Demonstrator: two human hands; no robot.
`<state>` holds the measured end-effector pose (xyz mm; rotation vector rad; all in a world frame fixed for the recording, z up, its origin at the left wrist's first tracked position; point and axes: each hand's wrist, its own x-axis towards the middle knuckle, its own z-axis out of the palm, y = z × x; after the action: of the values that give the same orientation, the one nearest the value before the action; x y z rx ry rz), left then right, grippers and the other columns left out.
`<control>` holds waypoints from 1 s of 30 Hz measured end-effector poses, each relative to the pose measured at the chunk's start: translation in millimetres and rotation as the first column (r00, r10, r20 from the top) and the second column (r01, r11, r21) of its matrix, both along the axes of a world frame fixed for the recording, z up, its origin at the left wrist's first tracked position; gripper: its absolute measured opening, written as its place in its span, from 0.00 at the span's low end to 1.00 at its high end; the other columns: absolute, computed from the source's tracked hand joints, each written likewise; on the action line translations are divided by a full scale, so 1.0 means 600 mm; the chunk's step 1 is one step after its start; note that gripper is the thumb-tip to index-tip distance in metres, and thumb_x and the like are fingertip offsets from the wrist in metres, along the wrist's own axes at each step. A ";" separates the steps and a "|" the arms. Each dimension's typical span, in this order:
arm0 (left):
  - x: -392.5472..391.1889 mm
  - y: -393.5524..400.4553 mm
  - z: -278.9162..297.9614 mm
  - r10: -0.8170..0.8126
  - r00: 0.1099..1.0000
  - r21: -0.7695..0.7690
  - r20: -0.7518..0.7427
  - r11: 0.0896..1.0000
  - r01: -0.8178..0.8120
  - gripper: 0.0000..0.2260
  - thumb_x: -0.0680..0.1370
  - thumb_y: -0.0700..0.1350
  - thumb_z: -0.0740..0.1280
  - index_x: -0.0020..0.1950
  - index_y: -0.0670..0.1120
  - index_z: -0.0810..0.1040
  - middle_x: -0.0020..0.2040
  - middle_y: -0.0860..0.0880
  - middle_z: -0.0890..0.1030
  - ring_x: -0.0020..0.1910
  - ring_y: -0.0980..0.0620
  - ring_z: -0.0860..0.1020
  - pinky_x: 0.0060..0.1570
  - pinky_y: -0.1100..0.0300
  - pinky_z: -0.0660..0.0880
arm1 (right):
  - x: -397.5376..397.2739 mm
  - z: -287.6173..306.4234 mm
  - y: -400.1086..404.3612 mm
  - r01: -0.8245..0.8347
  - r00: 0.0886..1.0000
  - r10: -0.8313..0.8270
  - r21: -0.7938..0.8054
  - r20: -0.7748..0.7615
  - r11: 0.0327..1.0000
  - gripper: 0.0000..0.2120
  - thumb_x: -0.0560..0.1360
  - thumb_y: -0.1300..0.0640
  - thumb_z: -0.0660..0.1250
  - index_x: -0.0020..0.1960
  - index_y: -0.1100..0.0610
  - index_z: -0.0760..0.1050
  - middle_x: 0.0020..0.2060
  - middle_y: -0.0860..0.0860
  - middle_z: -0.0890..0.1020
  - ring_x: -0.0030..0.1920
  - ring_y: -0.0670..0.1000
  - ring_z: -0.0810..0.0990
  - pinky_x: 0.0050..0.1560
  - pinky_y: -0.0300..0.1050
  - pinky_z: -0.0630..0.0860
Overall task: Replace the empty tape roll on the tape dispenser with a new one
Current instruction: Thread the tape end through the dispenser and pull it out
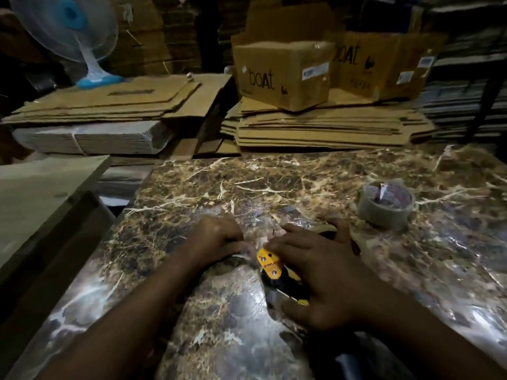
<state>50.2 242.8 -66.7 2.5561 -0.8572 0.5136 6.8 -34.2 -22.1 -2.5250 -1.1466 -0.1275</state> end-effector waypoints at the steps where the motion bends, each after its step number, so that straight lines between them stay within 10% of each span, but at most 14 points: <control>1: -0.001 -0.005 0.003 -0.012 1.000 0.039 -0.023 0.999 0.012 0.14 0.71 0.53 0.75 0.33 0.44 0.82 0.29 0.49 0.80 0.29 0.57 0.77 0.29 0.63 0.71 | 0.001 -0.002 0.000 -0.003 1.000 0.003 0.006 0.007 1.000 0.37 0.65 0.31 0.61 0.71 0.44 0.71 0.67 0.38 0.76 0.77 0.48 0.64 0.71 0.67 0.41; 7: -0.003 -0.014 0.030 0.058 0.970 0.277 -0.237 0.961 0.010 0.19 0.77 0.58 0.63 0.33 0.47 0.78 0.30 0.49 0.80 0.30 0.49 0.80 0.29 0.59 0.76 | -0.011 0.016 -0.007 0.016 0.989 -0.019 -0.020 -0.145 1.000 0.37 0.69 0.32 0.66 0.76 0.42 0.66 0.75 0.36 0.68 0.79 0.47 0.51 0.71 0.60 0.27; 11: -0.001 -0.013 0.073 0.135 0.885 0.500 -0.445 0.858 0.120 0.15 0.76 0.53 0.59 0.42 0.46 0.80 0.38 0.46 0.83 0.38 0.45 0.82 0.39 0.54 0.78 | -0.015 0.032 -0.011 0.019 0.930 -0.059 -0.112 -0.363 0.994 0.38 0.74 0.31 0.59 0.80 0.40 0.53 0.78 0.33 0.53 0.78 0.43 0.37 0.75 0.69 0.46; 19: 0.007 -0.005 0.099 0.396 0.635 0.551 -0.663 0.832 0.057 0.10 0.77 0.46 0.64 0.53 0.42 0.80 0.52 0.41 0.84 0.52 0.42 0.82 0.51 0.54 0.78 | -0.013 0.061 0.009 0.122 0.928 -0.144 -0.084 -0.345 0.989 0.33 0.67 0.35 0.66 0.71 0.41 0.70 0.72 0.38 0.74 0.80 0.52 0.58 0.69 0.78 0.51; 26: -0.002 -0.015 0.117 0.514 0.356 0.414 -0.781 0.852 -0.321 0.22 0.78 0.58 0.66 0.30 0.45 0.73 0.27 0.48 0.71 0.38 0.44 0.79 0.33 0.57 0.62 | -0.011 0.046 0.013 0.144 0.879 -0.165 -0.081 -0.447 0.986 0.34 0.68 0.35 0.63 0.72 0.41 0.67 0.74 0.39 0.71 0.80 0.53 0.58 0.72 0.72 0.58; 30: -0.056 -0.057 0.120 0.414 0.131 0.318 -0.901 0.835 -0.449 0.18 0.81 0.52 0.63 0.47 0.38 0.83 0.47 0.39 0.83 0.52 0.41 0.82 0.44 0.56 0.72 | -0.007 0.030 0.017 0.140 0.882 -0.167 -0.093 -0.442 0.986 0.34 0.67 0.35 0.64 0.72 0.41 0.67 0.73 0.39 0.73 0.78 0.50 0.63 0.70 0.72 0.61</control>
<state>16.8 208.4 5.3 2.3476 0.4043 -0.9133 2.3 -24.1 -4.2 -2.5042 -0.7727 0.4363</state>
